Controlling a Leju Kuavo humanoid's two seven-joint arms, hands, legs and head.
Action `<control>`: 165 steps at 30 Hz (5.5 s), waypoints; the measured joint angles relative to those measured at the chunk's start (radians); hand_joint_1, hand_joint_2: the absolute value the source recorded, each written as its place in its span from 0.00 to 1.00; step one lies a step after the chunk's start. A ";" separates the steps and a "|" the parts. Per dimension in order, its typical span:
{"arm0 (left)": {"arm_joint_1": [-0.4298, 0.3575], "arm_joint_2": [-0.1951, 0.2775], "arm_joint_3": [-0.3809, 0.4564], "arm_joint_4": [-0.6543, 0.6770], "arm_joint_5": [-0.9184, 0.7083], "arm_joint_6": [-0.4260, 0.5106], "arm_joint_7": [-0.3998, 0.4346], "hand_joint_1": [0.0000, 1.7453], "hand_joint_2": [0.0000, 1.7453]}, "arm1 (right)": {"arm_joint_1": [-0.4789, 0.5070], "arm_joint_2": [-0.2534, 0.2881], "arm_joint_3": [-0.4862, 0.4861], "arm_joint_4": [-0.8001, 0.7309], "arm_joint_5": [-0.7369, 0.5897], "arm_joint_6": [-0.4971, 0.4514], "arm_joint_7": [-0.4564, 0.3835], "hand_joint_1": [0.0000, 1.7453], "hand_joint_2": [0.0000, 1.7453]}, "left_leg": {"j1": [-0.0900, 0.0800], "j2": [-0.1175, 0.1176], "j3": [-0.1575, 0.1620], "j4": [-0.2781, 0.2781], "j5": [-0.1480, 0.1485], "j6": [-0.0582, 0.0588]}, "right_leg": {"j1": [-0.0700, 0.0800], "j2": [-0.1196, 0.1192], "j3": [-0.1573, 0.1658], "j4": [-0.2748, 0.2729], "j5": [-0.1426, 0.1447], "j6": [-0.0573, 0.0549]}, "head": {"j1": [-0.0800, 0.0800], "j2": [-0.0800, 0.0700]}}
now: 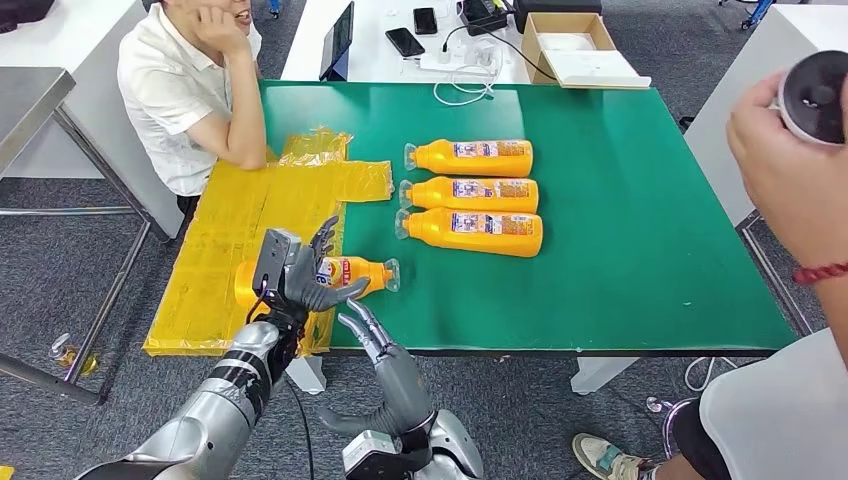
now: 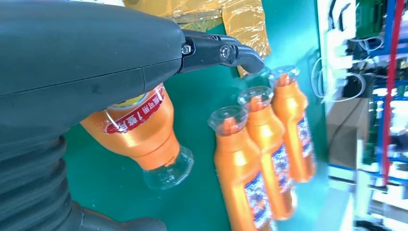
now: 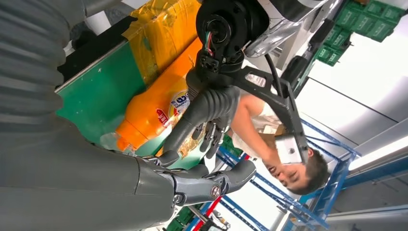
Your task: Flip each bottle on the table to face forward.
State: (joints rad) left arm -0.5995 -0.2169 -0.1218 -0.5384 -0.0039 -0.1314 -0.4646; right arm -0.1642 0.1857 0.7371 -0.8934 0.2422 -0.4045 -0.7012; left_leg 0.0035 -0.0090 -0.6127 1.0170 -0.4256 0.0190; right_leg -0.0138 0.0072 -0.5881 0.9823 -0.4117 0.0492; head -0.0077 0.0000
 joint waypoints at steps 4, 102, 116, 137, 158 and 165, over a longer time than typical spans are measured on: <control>0.021 -0.002 0.003 -0.040 0.032 -0.005 -0.012 0.00 1.00 | -0.001 -0.001 0.005 -0.001 0.005 -0.006 0.000 0.00 1.00 | 0.000 0.000 -0.001 0.000 0.000 0.000 | 0.000 0.000 -0.001 0.000 0.000 0.000 | 0.000 0.000; 0.644 0.039 -0.283 -1.082 0.252 0.113 -0.051 0.00 1.00 | -0.342 -0.263 -0.591 0.435 0.742 0.027 0.434 0.00 1.00 | -0.002 -0.001 -0.006 0.000 -0.001 0.002 | -0.001 -0.001 -0.004 -0.001 0.001 0.002 | 0.000 0.000; 0.612 0.043 -0.301 -1.066 0.301 0.057 -0.010 0.00 1.00 | -0.424 -0.251 -0.585 0.507 0.760 0.216 0.615 0.46 1.00 | -0.002 0.000 -0.001 0.000 0.000 0.002 | -0.001 0.000 -0.001 -0.001 0.001 0.002 | 0.000 0.000; 0.594 0.044 -0.307 -1.030 0.314 0.041 0.010 0.00 1.00 | -0.452 -0.254 -0.606 0.537 0.686 0.335 0.575 1.00 1.00 | -0.002 0.000 0.007 0.000 0.000 0.003 | -0.001 0.000 0.006 -0.002 0.002 0.002 | 0.000 0.000; 0.659 0.053 -0.280 -1.035 0.306 0.095 0.030 0.00 1.00 | -0.285 -0.146 -0.778 0.277 0.207 0.482 0.235 1.00 1.00 | -0.001 -0.003 -0.001 0.000 0.001 0.003 | 0.000 -0.002 0.001 -0.001 0.001 0.003 | 0.000 0.000; 0.706 0.054 -0.261 -1.062 0.305 0.093 0.042 0.00 1.00 | -0.114 -0.132 -0.633 -0.088 0.123 0.448 0.288 1.00 1.00 | -0.002 -0.003 -0.007 0.000 0.000 0.003 | -0.001 -0.003 -0.004 -0.001 0.001 0.003 | 0.000 0.000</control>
State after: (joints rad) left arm 0.1063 -0.1629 -0.3832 -1.6004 0.3014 -0.0384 -0.4229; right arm -0.2777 0.0542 0.1037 -0.9818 0.3654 0.0430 -0.4136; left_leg 0.0019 -0.0117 -0.6194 1.0173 -0.4251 0.0223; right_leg -0.0149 0.0041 -0.5926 0.9811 -0.4106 0.0519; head -0.0080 0.0000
